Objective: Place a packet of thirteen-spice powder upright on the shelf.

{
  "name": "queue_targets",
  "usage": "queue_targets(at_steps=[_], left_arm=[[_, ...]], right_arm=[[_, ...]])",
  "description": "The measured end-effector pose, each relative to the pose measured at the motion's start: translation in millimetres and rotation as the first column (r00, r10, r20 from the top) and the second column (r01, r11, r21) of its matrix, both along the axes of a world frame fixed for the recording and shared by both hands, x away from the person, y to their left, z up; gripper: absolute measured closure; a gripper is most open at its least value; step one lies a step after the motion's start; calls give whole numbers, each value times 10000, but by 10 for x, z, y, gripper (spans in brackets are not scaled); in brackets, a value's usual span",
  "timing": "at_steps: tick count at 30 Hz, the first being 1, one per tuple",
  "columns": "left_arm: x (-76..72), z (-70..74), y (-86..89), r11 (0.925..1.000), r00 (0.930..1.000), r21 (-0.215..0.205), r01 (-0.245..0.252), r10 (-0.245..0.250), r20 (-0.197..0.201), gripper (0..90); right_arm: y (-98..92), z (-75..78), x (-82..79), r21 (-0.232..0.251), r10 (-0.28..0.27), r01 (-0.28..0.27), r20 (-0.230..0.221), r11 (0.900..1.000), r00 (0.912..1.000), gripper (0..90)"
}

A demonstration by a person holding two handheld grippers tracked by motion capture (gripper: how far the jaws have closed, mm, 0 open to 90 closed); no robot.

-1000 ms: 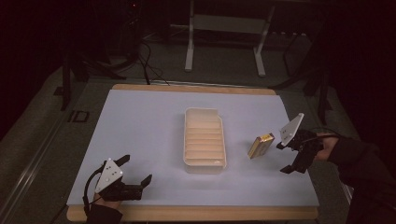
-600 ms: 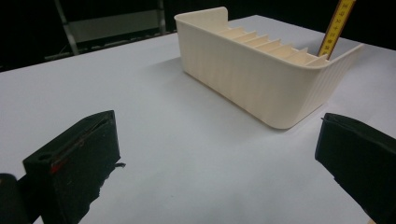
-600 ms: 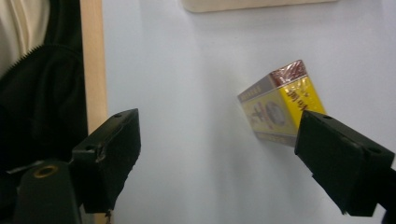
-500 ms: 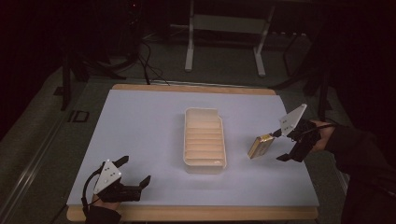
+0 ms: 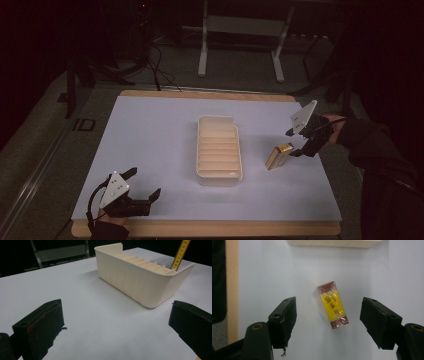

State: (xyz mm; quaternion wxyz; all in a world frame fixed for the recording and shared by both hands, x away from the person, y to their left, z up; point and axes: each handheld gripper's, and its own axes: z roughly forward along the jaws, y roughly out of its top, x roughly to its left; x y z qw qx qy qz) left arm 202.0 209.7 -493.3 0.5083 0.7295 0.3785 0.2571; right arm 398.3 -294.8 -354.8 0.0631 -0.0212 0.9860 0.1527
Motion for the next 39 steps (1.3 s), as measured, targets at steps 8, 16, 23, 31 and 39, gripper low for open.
queue_targets(at_steps=[8, 16, 23, 31, 39], left_arm=[[-7, 8, -6, 10000, 10000, 3, 67, -67, 14, 0], [-5, 10, -5, 10000, 10000, -20, 83, -83, 19, 0], [-7, 10, -7, 9999, 9999, -27, 106, -106, 7, 0], [-4, 6, -9, 9999, 9999, -12, 130, -130, -20, 0], [-1, 3, -8, 9999, 9999, -17, 126, -126, -41, 0]], right_arm=[[-36, -187, 145, 123, 109, -112, 209, 9999, 9997, 360], [-34, -407, 237, -70, -93, 92, -163, 9999, 9998, 359], [23, -521, 285, -325, 95, -109, -438, 9994, 9990, 421], [107, -610, 301, -1148, 396, -488, -814, 9922, 9959, 513], [194, -630, 304, -1515, 550, -703, -1030, 9860, 9932, 642]])
